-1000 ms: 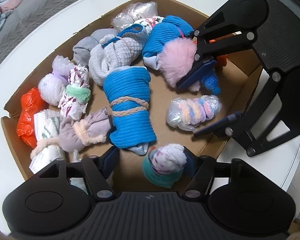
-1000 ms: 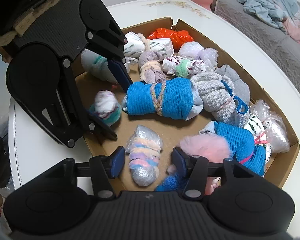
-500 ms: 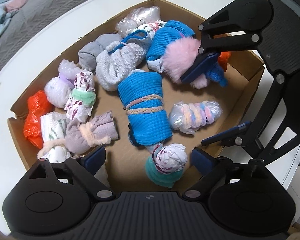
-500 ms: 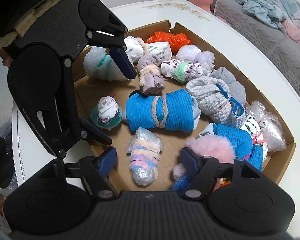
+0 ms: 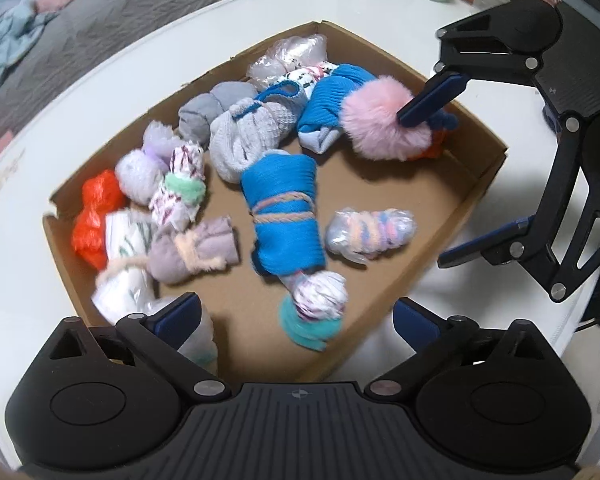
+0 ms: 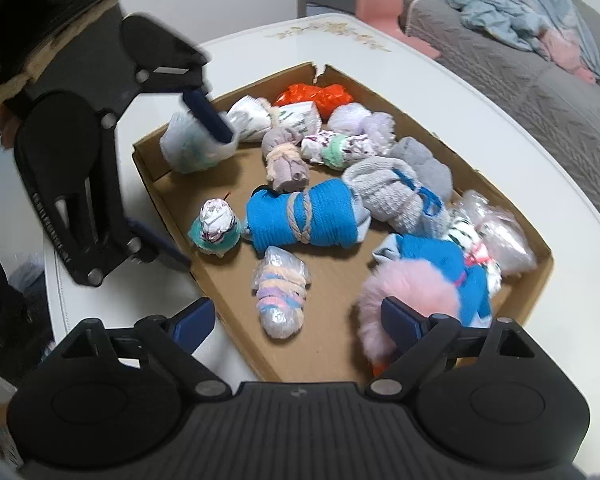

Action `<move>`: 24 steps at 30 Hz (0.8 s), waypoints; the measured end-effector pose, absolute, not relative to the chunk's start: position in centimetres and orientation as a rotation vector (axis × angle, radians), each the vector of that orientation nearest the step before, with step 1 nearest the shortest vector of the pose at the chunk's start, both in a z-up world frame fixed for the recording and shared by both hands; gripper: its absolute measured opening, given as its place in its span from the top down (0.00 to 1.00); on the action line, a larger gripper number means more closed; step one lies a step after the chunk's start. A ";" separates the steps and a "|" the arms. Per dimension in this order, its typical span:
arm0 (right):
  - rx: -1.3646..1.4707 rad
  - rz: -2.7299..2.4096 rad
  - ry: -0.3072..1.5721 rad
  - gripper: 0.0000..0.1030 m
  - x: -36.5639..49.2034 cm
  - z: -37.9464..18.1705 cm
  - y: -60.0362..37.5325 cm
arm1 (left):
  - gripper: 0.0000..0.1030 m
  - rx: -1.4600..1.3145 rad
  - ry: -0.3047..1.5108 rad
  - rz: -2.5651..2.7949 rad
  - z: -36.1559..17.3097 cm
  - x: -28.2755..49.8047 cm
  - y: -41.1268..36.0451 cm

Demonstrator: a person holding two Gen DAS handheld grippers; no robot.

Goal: Organize objects
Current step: 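Open both grippers to release the bundles in the box, then lift both grippers up and away from the box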

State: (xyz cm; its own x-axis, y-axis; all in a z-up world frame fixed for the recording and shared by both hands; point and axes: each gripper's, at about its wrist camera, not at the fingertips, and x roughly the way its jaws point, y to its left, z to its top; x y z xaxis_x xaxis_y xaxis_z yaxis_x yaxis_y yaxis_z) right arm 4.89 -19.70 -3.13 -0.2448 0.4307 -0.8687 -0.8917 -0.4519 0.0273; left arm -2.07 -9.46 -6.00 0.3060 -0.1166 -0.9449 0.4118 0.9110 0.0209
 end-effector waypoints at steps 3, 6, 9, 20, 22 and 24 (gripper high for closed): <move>-1.000 1.805 0.724 0.07 5.3 -2.6 -20.1 | 0.01 0.248 1.242 -0.333 -5.7 -2.3 -9.3; -0.970 1.769 0.751 0.04 5.6 -2.1 -20.6 | 0.01 0.257 1.248 -0.302 -4.8 -4.0 -10.1; -0.944 1.739 0.762 0.02 6.2 -1.8 -21.2 | 0.01 0.253 1.267 -0.268 -4.5 -5.1 -10.5; -0.744 1.494 0.893 0.01 8.0 -1.1 -21.4 | 0.01 -0.019 1.217 0.009 -2.5 -5.3 -6.1; -0.710 1.478 0.897 0.01 8.0 -0.8 -21.4 | 0.01 -0.031 1.171 0.038 -2.1 -5.2 -6.1; -0.705 1.458 0.893 0.01 7.8 -0.7 -21.0 | 0.01 -0.055 1.138 0.066 -2.0 -4.9 -6.2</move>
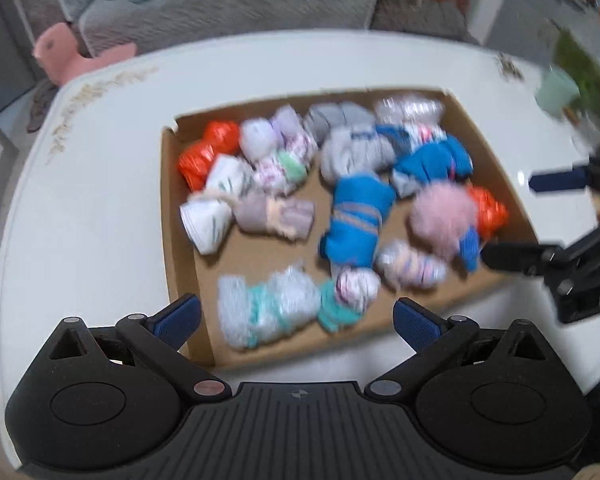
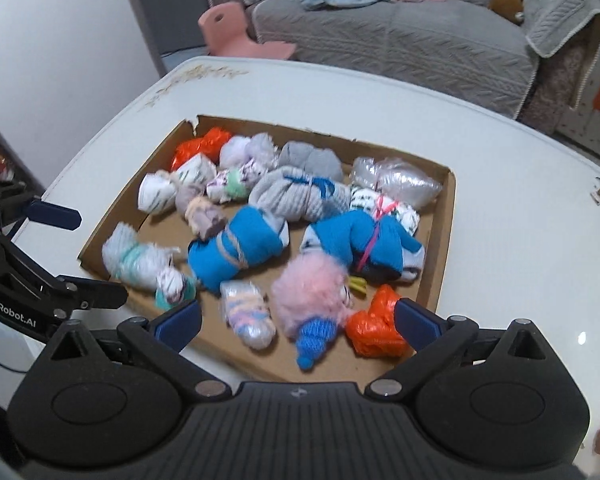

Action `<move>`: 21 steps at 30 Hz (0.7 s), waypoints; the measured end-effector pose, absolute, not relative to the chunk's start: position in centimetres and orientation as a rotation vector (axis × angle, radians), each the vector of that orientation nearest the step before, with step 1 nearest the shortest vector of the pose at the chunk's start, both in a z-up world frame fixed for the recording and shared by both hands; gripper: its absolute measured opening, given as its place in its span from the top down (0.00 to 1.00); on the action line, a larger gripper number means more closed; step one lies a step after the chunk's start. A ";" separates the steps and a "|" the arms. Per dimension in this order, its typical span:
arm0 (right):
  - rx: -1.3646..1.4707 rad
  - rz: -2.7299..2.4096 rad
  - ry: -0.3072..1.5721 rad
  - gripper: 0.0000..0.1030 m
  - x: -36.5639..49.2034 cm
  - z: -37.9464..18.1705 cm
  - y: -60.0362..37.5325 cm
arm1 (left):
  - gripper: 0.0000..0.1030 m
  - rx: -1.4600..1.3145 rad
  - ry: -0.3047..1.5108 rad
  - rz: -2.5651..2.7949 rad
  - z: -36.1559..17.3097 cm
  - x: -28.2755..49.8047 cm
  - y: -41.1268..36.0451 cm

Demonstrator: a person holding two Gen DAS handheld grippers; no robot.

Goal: Organize objects

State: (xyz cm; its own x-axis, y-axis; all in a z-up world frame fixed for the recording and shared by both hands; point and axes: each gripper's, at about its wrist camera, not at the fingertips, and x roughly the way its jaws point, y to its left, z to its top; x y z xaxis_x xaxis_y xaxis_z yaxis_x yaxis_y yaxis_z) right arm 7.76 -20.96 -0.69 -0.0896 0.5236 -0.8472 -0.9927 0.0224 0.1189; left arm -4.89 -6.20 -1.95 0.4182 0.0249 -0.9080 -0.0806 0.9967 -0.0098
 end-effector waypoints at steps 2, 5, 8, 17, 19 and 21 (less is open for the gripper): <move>-0.701 1.428 0.910 0.01 7.7 -0.7 -20.4 | 0.01 -0.049 1.122 0.098 -1.8 -4.6 -6.4; -0.683 1.390 0.943 0.01 8.1 -0.9 -19.5 | 0.01 0.036 1.147 0.185 -2.4 -3.4 -6.9; -0.689 1.353 0.945 0.01 8.3 -1.1 -18.9 | 0.01 0.087 1.174 0.199 -3.4 -2.6 -7.3; -0.761 1.357 0.915 0.01 7.1 -1.3 -17.7 | 0.01 0.057 1.142 0.192 -3.0 -2.4 -7.2; -0.767 1.359 0.905 0.01 6.9 -1.2 -17.6 | 0.01 0.055 1.140 0.196 -3.1 -2.3 -7.3; -0.772 1.355 0.899 0.01 6.9 -1.2 -17.5 | 0.01 0.046 1.141 0.197 -3.2 -2.2 -7.3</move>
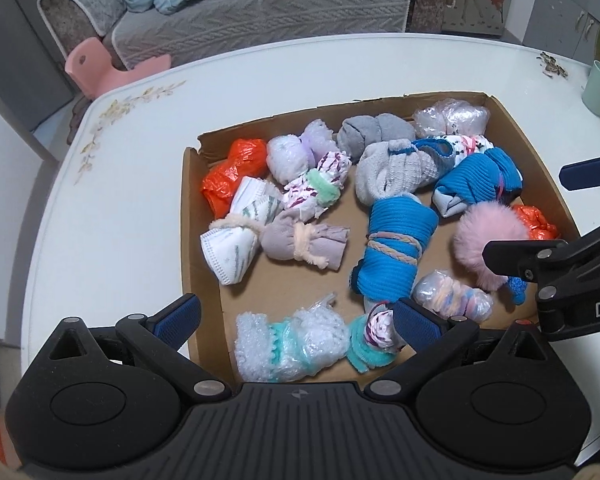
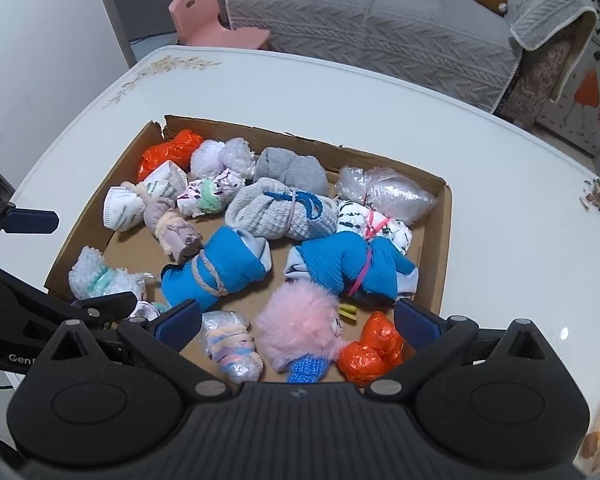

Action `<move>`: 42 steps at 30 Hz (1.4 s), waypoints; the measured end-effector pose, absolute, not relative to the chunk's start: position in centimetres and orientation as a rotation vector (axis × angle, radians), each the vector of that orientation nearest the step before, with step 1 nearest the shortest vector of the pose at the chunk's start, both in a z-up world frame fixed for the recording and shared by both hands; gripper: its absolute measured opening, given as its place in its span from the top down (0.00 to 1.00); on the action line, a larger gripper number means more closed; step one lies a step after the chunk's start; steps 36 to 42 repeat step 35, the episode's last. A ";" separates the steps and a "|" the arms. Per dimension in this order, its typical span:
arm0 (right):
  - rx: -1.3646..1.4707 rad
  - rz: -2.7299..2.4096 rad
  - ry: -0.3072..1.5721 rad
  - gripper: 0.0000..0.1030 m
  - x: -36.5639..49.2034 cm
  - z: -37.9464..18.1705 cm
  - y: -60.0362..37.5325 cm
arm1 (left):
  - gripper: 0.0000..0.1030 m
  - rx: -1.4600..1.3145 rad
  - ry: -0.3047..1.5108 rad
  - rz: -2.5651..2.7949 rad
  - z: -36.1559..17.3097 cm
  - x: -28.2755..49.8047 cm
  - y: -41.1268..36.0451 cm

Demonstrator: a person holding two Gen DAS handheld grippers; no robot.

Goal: Organize objects

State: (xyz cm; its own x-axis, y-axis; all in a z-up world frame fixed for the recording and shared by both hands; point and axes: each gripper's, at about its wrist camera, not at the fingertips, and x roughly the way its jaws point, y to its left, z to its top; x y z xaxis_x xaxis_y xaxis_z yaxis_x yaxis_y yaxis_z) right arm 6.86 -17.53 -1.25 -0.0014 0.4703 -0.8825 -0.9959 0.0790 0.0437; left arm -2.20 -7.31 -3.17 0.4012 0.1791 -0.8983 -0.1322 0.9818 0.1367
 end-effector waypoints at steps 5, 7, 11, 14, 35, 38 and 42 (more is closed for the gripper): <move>-0.776 1.347 0.893 0.01 7.1 -1.3 -17.4 | 0.01 0.026 1.143 0.189 -3.3 -2.2 -7.0; -0.772 1.351 0.890 0.01 7.1 -1.2 -17.4 | 0.01 0.030 1.136 0.194 -3.2 -2.2 -7.0; -0.771 1.354 0.878 0.01 7.0 -1.1 -17.4 | 0.01 0.018 1.130 0.200 -2.9 -2.1 -6.7; -0.772 1.355 0.873 0.01 6.9 -1.1 -17.3 | 0.01 0.005 1.123 0.198 -2.7 -2.1 -6.4; -0.772 1.386 0.829 0.01 6.5 -0.8 -17.3 | 0.01 -0.041 1.062 0.256 -1.3 -2.1 -4.6; -0.772 1.386 0.829 0.01 6.5 -0.8 -17.3 | 0.01 -0.041 1.062 0.256 -1.3 -2.1 -4.6; -0.772 1.386 0.829 0.01 6.5 -0.8 -17.3 | 0.01 -0.041 1.062 0.256 -1.3 -2.1 -4.6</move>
